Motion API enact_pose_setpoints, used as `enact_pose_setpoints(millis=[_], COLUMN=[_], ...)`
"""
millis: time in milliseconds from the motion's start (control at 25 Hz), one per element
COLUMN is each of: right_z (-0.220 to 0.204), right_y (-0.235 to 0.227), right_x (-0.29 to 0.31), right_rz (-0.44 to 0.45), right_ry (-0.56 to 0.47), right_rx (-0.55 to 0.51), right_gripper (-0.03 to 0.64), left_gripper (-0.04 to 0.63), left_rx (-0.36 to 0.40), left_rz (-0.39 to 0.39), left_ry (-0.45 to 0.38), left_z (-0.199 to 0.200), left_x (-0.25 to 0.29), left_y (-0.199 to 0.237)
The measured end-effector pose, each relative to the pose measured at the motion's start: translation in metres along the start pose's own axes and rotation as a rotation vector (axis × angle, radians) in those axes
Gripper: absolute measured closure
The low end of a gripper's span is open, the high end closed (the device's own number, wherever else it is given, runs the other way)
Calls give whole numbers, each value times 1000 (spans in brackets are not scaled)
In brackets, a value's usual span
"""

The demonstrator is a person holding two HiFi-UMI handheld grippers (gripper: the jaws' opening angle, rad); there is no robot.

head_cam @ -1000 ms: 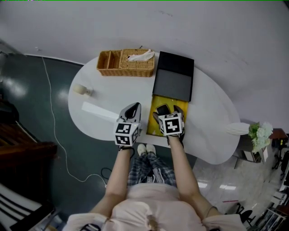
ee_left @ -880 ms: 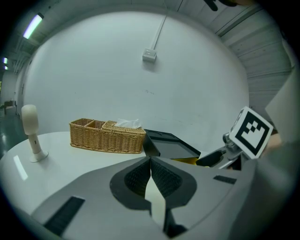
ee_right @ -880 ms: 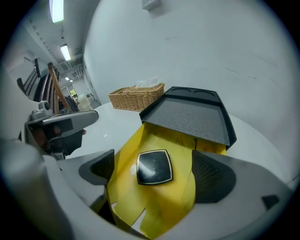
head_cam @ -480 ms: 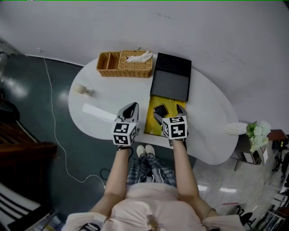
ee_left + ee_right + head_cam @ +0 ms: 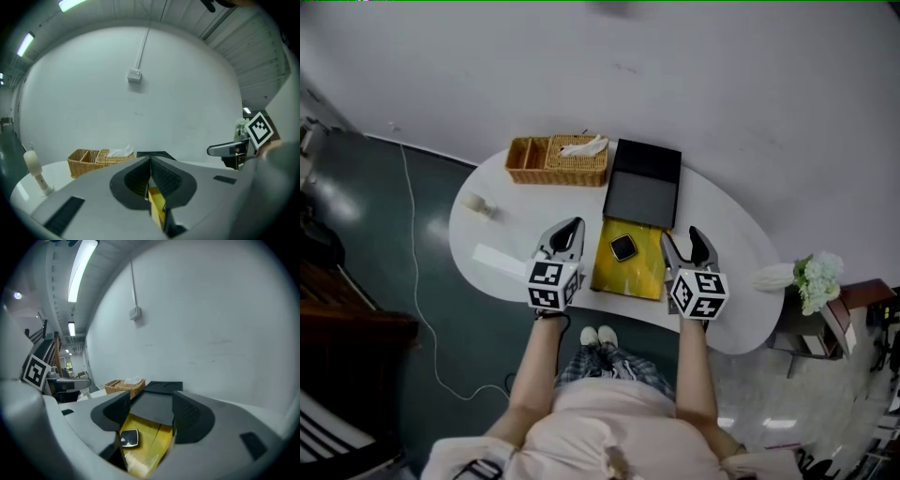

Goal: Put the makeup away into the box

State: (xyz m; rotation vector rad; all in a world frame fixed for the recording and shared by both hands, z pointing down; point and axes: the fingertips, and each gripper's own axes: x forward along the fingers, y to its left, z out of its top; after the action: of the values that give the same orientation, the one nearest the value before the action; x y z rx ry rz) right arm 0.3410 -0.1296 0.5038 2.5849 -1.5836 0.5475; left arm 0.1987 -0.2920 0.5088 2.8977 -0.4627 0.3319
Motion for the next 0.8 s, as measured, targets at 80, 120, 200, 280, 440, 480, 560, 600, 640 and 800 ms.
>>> enact_pose_setpoints(millis=[80, 120, 200, 280, 440, 480, 560, 600, 640, 800], right_z=[20, 29, 48, 67, 96, 101, 107, 108, 108, 106], right_y=[-9, -12, -18, -24, -39, -43, -48, -51, -54, -63], right_x=[-17, -25, -38, -51, -79, -85, -95, -99, -102, -113], right_rz=[-16, -23, -37, -63, -138, -156, -187, -199, -209, -234], right_ry=[-76, -109, -168, -233, -342, -358, -380, -385, -387, -387], right_rx=[-6, -14, -31, -42, -53, -60, -70, -71, -70, -71], right_gripper=[371, 401, 446, 487, 583, 596, 599, 600, 600, 600], left_gripper=[568, 568, 568, 568, 568, 568, 568, 568, 568, 568], left_rx=[13, 20, 33, 46, 51, 49, 49, 50, 50, 51], left_rz=[8, 16, 28, 29, 40, 43, 47, 48, 47, 41], left_ry=[-42, -65, -112, -150, -192, -198, -202, -203, -204, -199], left_z=[21, 31, 51, 68, 86, 88, 90, 90, 90, 88], left_x=[-6, -9, -16, -22, -32, -34, -36, -37, -37, -35], left_y=[-4, -5, -7, -8, -8, -7, -6, -5, -5, -6])
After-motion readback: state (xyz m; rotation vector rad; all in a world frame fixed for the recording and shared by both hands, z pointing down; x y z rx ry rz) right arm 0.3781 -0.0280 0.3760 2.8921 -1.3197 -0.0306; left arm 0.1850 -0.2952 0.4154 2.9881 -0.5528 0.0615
